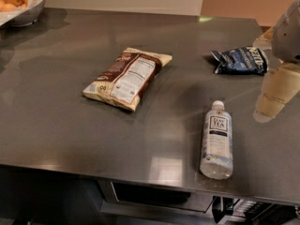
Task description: Move blue chip bag near brown chip bag
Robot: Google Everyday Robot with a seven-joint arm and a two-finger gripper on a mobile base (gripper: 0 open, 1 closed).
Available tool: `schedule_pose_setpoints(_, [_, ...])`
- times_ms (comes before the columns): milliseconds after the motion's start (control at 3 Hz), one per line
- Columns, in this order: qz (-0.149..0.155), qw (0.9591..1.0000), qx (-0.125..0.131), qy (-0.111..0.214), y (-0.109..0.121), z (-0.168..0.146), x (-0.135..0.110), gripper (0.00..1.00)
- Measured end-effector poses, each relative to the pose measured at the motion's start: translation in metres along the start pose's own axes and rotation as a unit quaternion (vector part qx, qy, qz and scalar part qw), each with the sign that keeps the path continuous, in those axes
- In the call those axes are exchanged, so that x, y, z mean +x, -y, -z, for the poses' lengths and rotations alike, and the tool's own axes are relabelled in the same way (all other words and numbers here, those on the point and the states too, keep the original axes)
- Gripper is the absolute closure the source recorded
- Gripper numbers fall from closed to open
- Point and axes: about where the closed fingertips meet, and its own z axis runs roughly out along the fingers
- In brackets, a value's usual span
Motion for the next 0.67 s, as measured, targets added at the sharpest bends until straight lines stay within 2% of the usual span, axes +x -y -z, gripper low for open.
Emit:
schedule_pose_setpoints(333, [0.002, 1.0000, 0.006, -0.006, 0.032, -0.015, 0.002, 0.00])
schedule_pose_setpoints(667, [0.007, 0.9995, 0.021, -0.020, 0.073, -0.033, 0.007, 0.00])
